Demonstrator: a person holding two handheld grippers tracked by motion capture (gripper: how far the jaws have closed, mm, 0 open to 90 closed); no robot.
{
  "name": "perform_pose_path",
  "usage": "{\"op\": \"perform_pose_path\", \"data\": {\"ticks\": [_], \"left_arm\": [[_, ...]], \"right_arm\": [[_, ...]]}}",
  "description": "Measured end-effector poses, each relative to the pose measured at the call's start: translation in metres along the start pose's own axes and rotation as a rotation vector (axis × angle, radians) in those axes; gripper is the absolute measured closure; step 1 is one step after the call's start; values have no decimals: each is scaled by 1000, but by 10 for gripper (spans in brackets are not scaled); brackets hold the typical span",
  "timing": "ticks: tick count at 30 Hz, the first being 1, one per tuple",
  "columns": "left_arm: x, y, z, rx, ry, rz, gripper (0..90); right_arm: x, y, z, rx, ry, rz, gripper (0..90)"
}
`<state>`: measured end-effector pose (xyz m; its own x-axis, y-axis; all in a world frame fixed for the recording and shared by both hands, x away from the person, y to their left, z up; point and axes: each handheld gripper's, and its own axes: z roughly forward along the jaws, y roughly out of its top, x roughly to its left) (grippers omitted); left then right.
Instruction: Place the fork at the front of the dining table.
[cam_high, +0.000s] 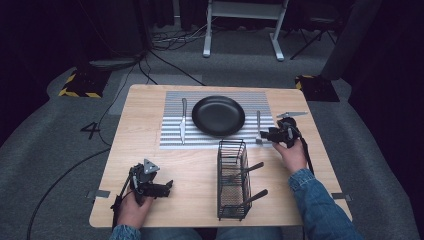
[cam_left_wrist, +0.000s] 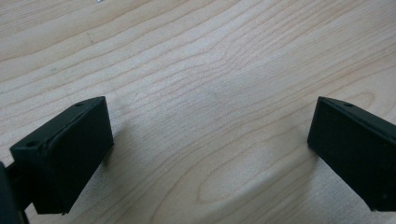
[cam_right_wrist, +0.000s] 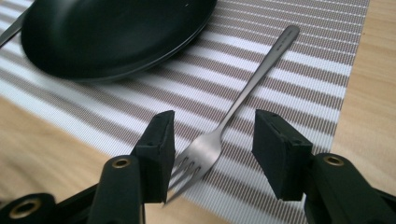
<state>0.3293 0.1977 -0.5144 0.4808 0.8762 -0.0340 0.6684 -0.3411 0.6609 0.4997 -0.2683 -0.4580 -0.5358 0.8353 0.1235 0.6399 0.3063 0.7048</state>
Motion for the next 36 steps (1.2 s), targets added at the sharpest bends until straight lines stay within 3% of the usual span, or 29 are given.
{"op": "perform_pose_path", "data": {"ticks": [9, 18, 20, 22, 27, 36], "left_arm": [[0, 1, 1, -2, 3, -4, 2], [0, 1, 1, -2, 3, -4, 2], [0, 1, 1, -1, 3, -2, 2], [0, 1, 1, -2, 3, -4, 2], [0, 1, 1, -3, 3, -4, 2], [0, 1, 1, -2, 3, -3, 2]], "right_arm": [[13, -23, -18, 19, 11, -31, 574], [18, -29, -7, 62, 25, -48, 620], [17, -27, -1, 73, -9, -63, 629], [15, -26, 0, 68, -3, -58, 642], [4, -15, 8, 72, -48, -55, 644], [-7, -3, 15, 68, -84, -38, 644]]}}
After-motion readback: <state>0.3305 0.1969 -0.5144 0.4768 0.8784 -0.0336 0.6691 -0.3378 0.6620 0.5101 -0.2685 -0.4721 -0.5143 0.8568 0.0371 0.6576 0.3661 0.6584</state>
